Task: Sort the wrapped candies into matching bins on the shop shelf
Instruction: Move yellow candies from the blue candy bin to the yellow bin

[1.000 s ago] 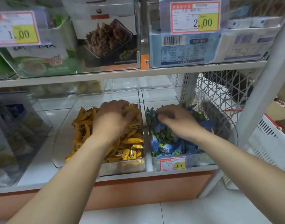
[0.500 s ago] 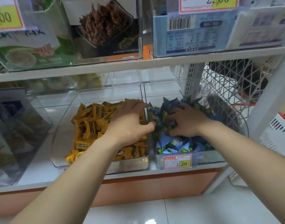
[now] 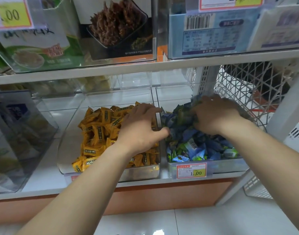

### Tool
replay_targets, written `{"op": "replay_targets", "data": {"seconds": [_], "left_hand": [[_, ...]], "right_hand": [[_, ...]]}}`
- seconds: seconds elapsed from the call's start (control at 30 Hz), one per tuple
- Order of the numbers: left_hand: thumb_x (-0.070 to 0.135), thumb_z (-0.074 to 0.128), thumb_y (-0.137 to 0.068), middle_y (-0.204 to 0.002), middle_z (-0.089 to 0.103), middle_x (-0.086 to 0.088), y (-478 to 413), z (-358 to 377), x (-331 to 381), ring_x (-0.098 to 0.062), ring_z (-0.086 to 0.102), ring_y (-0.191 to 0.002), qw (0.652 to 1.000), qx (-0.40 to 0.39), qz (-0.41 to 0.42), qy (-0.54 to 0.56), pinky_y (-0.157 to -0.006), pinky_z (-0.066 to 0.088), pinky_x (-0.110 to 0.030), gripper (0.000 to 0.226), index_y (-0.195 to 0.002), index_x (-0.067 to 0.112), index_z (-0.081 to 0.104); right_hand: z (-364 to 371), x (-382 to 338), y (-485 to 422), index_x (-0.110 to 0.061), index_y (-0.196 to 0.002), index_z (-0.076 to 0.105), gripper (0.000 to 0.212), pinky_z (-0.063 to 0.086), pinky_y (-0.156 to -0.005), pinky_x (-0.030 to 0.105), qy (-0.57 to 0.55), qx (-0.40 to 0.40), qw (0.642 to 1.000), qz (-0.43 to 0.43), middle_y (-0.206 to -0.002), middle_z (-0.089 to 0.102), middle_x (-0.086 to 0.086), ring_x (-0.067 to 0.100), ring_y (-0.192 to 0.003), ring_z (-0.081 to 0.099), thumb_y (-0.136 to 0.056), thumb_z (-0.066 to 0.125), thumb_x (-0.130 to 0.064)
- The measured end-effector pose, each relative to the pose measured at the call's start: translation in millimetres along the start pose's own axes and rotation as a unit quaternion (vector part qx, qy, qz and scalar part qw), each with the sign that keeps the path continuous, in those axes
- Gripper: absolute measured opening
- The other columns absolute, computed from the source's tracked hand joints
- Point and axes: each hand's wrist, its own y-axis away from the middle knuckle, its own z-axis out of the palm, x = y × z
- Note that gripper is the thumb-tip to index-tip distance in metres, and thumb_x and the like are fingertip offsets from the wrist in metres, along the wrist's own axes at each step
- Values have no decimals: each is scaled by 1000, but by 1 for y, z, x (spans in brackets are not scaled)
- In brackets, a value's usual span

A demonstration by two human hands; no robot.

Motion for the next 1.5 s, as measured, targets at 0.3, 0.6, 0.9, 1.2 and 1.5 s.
{"op": "replay_targets", "data": {"seconds": [0.3,0.6,0.9,1.2,1.5], "left_hand": [[67,48,-71,-136,43,12,-1,3,-1,-13,37,-128,1000,2,-2,16,-102,36,-35,70,-134,37,49],[64,47,-74,-135,42,10,2,9,1,-14,38,-127,1000,30,4,7,-97,34,-34,68,-134,34,49],[61,45,-79,-138,41,10,8,11,0,-14,36,-130,999,38,6,18,-104,35,-36,64,-137,33,47],[64,45,-79,-138,37,15,7,12,-6,-9,33,-130,999,30,19,38,-103,31,-32,65,-138,36,42],[65,43,-81,-140,35,15,9,13,-6,-7,30,-130,999,30,19,39,-100,25,-27,66,-140,36,40]], "right_hand": [[36,-36,-3,-42,-151,33,71,44,-94,39,-97,-116,974,-167,-160,27,-12,25,-139,38,-86,49,-67],[-1,-10,-16,-24,-88,70,58,50,-67,30,-143,-71,976,-145,-84,67,-6,18,-83,66,-78,47,-77],[26,-55,-88,-36,-157,18,66,39,-100,39,-134,-181,966,-126,-153,43,13,33,-134,47,-99,41,-57],[4,-20,-41,-36,-136,57,60,43,-106,42,-103,-263,945,-163,-136,61,3,23,-120,58,-91,39,-71],[23,-45,-107,-17,-135,60,40,46,-100,35,-120,-138,976,-119,-134,61,7,26,-119,58,-99,57,-35]]}}
